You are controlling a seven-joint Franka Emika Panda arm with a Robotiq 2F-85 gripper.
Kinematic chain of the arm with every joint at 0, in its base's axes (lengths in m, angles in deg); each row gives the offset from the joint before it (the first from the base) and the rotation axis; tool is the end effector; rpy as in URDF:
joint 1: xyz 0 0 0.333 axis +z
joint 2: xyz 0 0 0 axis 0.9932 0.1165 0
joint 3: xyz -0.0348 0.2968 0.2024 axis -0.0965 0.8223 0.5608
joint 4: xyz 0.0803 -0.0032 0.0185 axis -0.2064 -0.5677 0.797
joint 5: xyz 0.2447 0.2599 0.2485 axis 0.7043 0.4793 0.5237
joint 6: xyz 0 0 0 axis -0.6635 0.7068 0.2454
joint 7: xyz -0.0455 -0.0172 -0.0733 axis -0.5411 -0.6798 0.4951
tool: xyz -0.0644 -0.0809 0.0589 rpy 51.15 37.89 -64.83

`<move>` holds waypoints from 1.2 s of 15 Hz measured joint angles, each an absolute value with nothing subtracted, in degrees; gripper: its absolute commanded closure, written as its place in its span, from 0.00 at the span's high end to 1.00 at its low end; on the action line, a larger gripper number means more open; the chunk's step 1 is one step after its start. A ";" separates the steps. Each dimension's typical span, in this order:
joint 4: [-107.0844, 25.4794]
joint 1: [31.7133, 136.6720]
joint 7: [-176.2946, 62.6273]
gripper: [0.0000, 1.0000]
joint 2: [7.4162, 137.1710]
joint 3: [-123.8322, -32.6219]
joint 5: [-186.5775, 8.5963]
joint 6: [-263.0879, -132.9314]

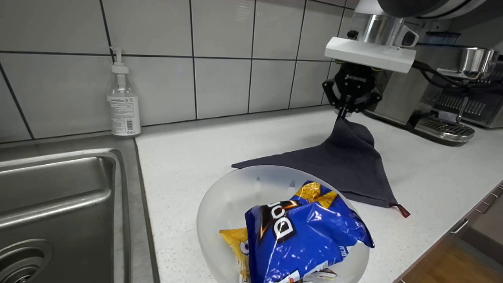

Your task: Fold the grey towel twice in a triangular shape

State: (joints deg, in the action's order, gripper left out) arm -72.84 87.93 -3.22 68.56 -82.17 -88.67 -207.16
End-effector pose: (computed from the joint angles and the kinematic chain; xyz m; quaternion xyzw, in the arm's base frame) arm 0.6104 -0.0338 0.3028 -0.8677 0.4928 -0.0649 0.0005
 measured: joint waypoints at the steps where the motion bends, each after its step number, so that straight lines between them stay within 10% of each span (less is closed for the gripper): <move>1: -73.05 87.98 -3.22 0.01 68.39 -81.72 -88.67 -207.16; 18: -73.83 89.78 -3.22 0.01 68.00 -77.03 -88.65 -207.19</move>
